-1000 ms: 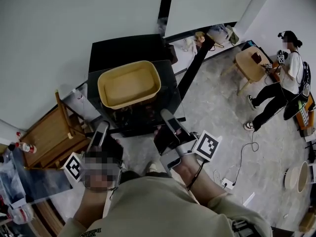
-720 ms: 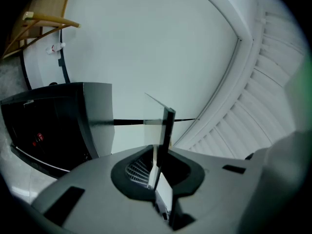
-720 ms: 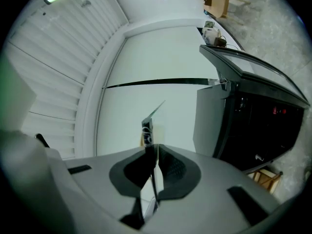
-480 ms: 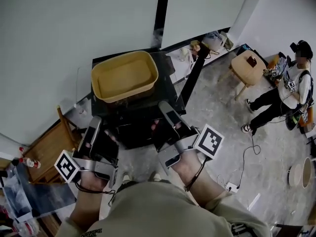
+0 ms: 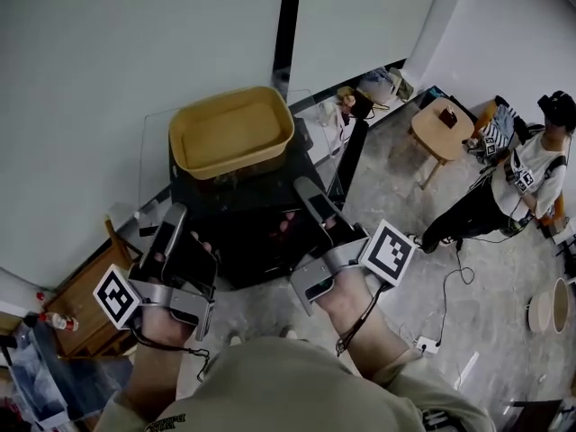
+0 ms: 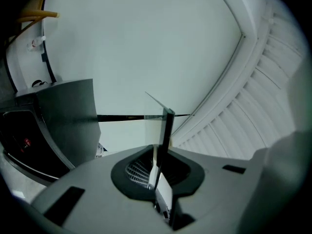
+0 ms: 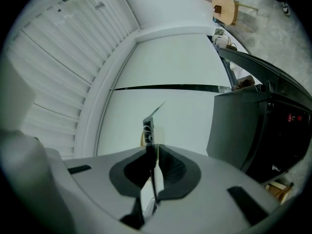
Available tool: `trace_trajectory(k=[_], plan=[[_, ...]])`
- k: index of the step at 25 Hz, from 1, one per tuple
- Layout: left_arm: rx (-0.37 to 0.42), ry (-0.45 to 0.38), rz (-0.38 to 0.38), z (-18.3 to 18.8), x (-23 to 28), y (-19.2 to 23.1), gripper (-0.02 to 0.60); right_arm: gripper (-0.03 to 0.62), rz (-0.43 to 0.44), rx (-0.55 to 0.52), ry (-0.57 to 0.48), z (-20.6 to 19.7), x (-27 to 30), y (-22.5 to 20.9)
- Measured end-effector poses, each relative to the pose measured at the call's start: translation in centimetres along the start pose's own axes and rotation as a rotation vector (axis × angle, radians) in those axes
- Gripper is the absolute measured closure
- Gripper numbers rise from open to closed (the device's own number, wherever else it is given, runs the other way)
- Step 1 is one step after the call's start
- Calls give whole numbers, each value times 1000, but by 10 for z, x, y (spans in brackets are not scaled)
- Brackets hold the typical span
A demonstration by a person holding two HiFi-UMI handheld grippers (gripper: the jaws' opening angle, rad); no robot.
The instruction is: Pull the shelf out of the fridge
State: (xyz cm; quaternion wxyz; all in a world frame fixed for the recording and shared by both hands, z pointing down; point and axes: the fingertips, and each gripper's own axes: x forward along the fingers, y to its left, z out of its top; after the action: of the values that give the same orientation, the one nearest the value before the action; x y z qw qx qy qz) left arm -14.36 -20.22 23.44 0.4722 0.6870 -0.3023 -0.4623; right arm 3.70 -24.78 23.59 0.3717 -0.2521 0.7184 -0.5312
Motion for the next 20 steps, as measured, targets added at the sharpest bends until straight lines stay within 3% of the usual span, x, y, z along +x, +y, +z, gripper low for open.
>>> trace_trajectory(k=[14,20], plan=[[-41,50,76,8,-3,47,554,589,-107,36,-27,-6,1,-50],[-56,38,117,22,-27,64,552,589,-148,56,-3,-32,4,-71]])
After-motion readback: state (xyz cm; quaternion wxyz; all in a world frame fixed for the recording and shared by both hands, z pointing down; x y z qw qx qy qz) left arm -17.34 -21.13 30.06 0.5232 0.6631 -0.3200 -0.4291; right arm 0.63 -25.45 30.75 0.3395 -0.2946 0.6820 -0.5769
